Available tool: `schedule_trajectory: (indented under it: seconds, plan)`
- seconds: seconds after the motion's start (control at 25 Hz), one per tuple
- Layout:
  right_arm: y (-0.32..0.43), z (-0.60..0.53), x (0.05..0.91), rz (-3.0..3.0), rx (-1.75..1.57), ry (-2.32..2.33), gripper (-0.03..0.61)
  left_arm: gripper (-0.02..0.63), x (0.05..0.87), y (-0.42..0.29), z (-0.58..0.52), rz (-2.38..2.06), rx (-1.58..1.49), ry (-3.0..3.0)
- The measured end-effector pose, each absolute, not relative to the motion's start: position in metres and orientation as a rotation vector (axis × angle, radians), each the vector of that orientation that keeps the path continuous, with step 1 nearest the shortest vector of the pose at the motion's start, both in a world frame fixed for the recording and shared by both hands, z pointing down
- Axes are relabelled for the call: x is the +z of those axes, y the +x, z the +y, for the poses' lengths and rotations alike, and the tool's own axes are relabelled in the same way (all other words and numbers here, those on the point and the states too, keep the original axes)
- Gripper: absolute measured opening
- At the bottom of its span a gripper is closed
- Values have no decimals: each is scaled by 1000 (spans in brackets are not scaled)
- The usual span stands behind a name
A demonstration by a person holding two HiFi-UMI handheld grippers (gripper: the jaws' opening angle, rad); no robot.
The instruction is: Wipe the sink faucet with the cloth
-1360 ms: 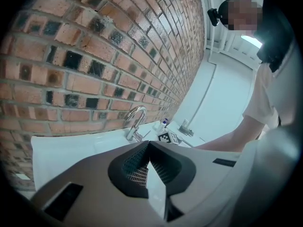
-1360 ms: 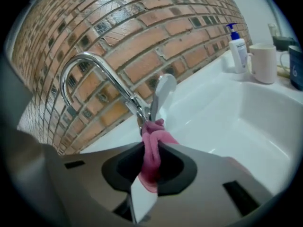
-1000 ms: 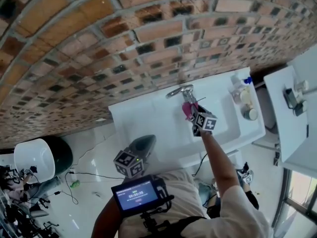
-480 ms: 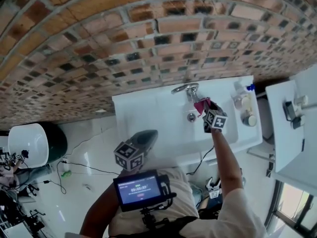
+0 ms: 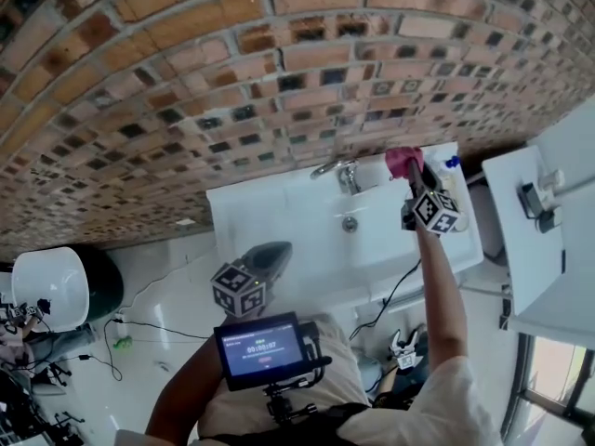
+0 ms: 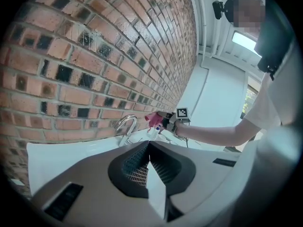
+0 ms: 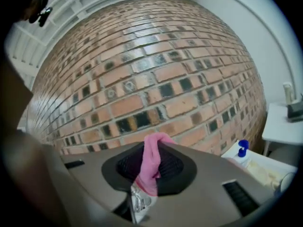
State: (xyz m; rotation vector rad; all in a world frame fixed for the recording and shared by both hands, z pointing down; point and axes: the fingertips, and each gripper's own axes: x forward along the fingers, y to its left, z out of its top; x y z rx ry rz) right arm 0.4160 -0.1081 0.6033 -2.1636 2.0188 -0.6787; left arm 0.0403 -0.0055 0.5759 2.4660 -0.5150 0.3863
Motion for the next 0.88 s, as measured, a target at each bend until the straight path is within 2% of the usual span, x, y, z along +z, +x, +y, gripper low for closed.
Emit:
schedule_trajectory:
  seconds: [0.32,0.56,0.88]
  plan:
    - [305,-59,655,2457,-636,-2168,84,-9,573,51,-6,-478,371,2473]
    - [231,-69,704,2795,-547,-2141,84,-9,578,43,-8,-495,386,2462]
    - [188,-117,769,3242,-198,-2305,84,-9,574,31,-31,-561,356,2439]
